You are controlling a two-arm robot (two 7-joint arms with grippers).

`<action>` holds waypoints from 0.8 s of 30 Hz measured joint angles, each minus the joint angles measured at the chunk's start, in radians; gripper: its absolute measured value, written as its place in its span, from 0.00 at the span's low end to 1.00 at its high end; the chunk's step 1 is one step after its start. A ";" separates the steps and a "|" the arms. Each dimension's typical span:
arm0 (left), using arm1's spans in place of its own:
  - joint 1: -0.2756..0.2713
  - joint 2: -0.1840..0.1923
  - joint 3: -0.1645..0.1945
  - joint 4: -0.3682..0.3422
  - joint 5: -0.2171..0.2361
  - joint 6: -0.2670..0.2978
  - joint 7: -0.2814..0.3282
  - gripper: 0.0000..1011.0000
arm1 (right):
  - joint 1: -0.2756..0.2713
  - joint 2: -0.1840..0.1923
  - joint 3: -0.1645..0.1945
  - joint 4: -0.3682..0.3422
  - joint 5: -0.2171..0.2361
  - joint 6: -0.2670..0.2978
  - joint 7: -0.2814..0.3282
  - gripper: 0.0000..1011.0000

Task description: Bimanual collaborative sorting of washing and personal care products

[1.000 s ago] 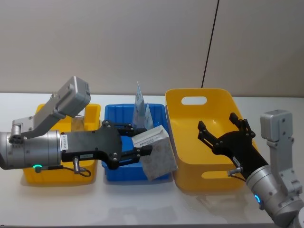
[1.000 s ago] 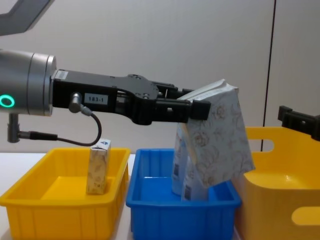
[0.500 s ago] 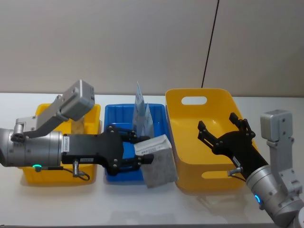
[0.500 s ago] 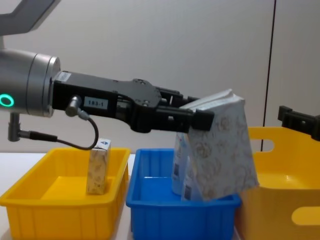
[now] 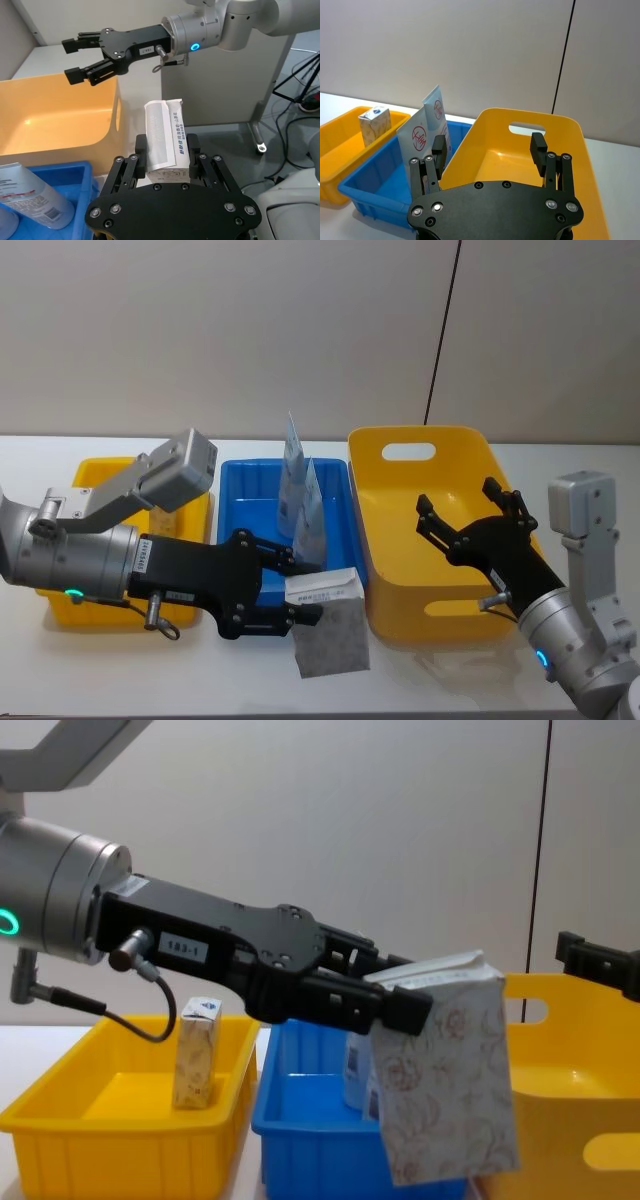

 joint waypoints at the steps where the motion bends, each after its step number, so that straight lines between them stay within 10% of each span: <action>1: -0.003 0.001 0.003 0.001 0.000 0.001 -0.003 0.43 | 0.000 0.000 0.000 0.000 0.000 0.000 0.000 0.99; 24: -0.032 0.005 0.032 0.012 -0.003 0.006 -0.036 0.43 | 0.000 0.000 0.000 0.000 0.000 0.000 0.000 0.99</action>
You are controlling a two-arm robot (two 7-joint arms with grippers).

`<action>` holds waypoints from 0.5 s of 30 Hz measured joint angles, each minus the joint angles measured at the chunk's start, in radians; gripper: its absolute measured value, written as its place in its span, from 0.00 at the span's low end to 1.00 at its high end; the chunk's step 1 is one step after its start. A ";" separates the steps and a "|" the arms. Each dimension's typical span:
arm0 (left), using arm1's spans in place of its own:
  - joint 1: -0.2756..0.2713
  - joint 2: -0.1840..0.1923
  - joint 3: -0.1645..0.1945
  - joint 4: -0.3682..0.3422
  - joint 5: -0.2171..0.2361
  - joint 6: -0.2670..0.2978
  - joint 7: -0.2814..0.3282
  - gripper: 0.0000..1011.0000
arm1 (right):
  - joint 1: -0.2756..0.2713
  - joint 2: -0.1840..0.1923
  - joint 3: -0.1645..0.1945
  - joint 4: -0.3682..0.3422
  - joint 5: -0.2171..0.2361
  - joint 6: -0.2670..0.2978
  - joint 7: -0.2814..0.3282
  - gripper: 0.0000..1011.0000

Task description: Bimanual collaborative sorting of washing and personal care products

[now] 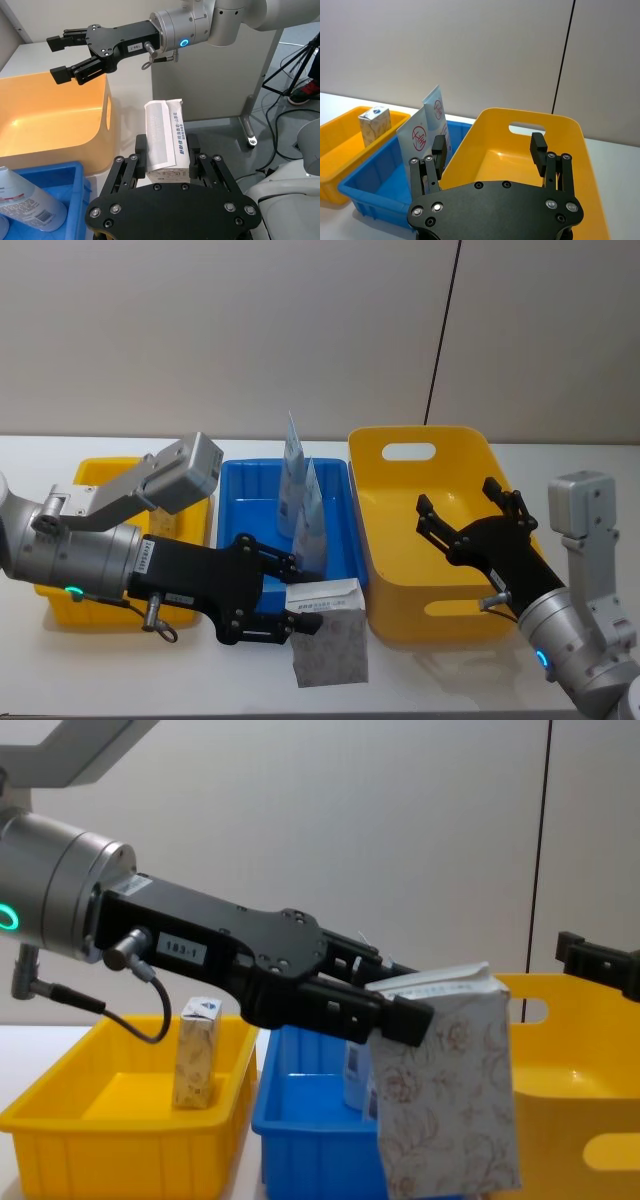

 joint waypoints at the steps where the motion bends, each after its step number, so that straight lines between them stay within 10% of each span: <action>1: -0.001 0.000 0.000 0.000 0.000 0.000 0.000 0.43 | 0.000 0.000 0.000 0.000 0.000 0.000 0.000 0.99; 15: -0.004 0.000 0.003 0.002 -0.002 0.000 -0.004 0.43 | 0.001 0.010 0.002 0.000 0.009 0.000 0.029 0.99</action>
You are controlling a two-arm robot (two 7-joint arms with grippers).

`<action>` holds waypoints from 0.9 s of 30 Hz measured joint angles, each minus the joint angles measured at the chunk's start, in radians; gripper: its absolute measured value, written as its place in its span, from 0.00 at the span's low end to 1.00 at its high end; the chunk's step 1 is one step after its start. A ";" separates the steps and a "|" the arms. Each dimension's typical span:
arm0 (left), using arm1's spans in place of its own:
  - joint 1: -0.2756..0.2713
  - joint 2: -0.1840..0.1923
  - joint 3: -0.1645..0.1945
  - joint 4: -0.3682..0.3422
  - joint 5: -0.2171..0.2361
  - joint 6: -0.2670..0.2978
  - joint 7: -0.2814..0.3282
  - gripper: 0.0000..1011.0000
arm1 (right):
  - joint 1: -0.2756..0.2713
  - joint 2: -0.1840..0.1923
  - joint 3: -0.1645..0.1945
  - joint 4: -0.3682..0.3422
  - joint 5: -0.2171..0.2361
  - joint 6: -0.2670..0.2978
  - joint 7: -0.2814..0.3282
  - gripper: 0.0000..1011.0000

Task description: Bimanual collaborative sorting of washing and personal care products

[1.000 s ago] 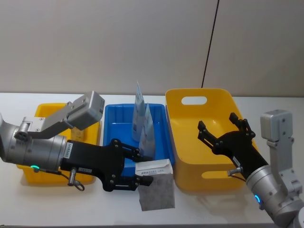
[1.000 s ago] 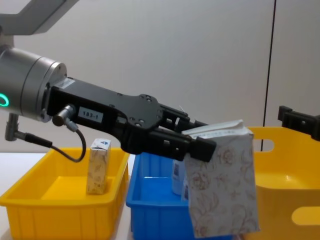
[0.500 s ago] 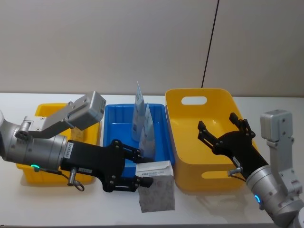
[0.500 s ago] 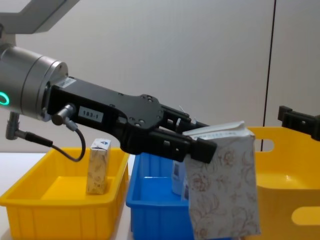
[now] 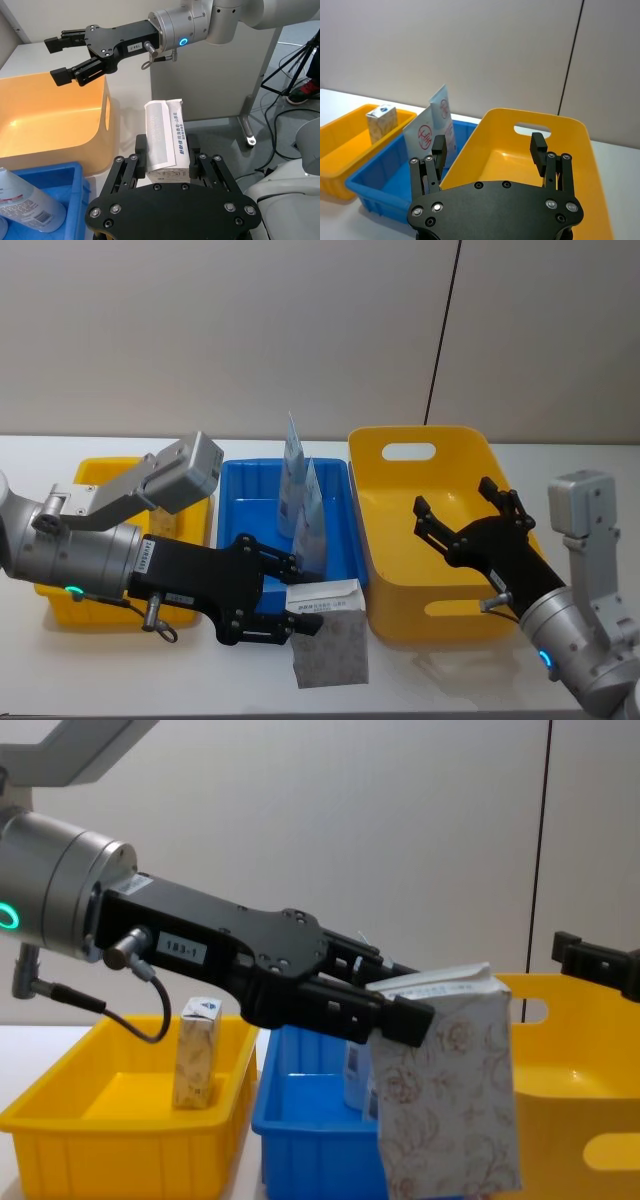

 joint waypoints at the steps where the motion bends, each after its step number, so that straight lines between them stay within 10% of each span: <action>1: 0.000 0.000 0.000 0.000 0.000 0.000 0.000 0.43 | 0.001 0.005 0.001 0.000 0.005 0.000 0.012 0.99; 27: -0.002 0.000 0.001 0.001 -0.001 0.000 -0.002 0.43 | 0.018 0.178 0.031 -0.008 0.175 0.013 0.364 0.99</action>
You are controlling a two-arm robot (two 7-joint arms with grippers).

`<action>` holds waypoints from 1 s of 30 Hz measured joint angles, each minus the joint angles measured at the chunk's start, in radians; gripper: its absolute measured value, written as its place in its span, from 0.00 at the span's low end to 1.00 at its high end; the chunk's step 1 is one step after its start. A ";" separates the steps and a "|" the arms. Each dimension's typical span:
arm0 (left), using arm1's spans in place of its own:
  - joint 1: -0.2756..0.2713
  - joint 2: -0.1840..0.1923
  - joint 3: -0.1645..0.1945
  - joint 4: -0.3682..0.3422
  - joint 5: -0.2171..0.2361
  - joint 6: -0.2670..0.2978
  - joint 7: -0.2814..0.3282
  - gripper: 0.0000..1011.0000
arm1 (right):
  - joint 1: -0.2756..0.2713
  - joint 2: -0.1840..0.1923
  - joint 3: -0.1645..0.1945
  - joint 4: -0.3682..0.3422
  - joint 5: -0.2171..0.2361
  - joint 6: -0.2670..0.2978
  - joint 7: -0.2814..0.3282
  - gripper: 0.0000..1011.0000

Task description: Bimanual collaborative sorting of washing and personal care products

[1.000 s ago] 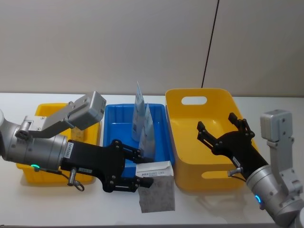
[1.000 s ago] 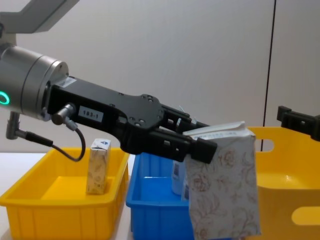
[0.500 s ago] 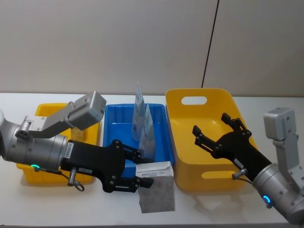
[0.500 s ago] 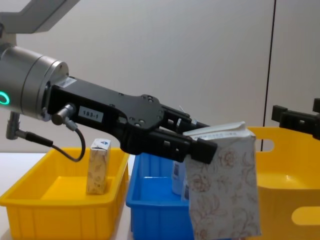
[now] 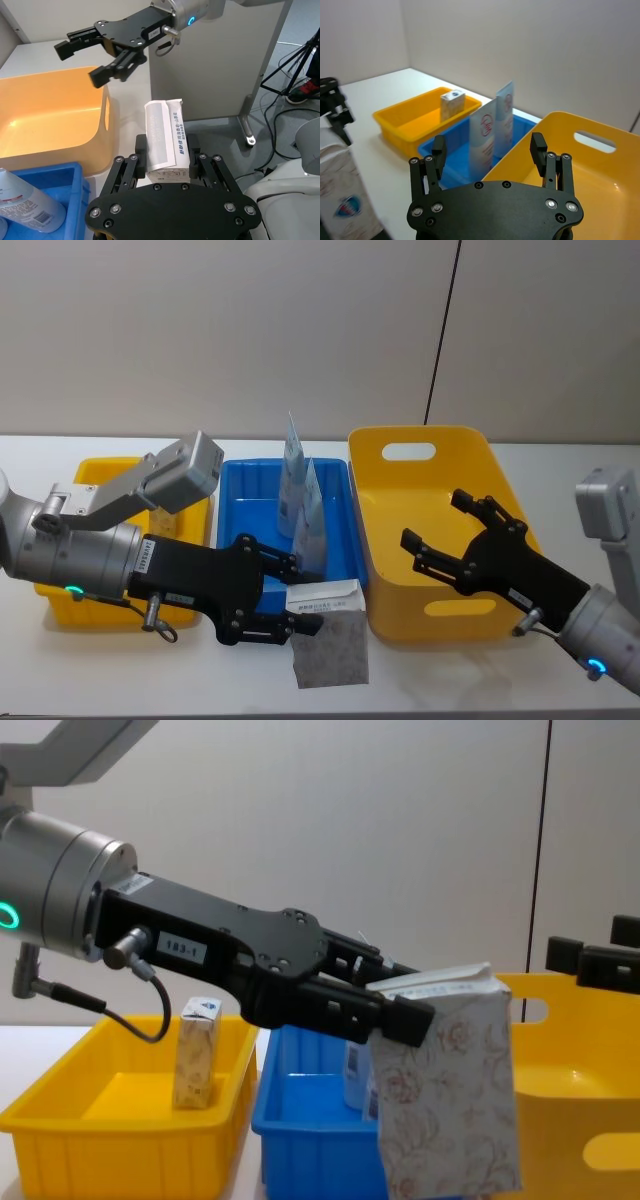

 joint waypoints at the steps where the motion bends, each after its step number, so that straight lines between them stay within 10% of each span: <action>1: 0.000 0.000 0.000 0.000 0.000 0.000 0.000 0.43 | 0.000 0.006 0.001 0.000 0.006 0.000 0.012 0.99; 30: 0.000 0.000 0.000 0.000 0.000 0.000 0.000 0.43 | -0.003 0.270 -0.011 -0.009 0.173 0.023 0.465 0.99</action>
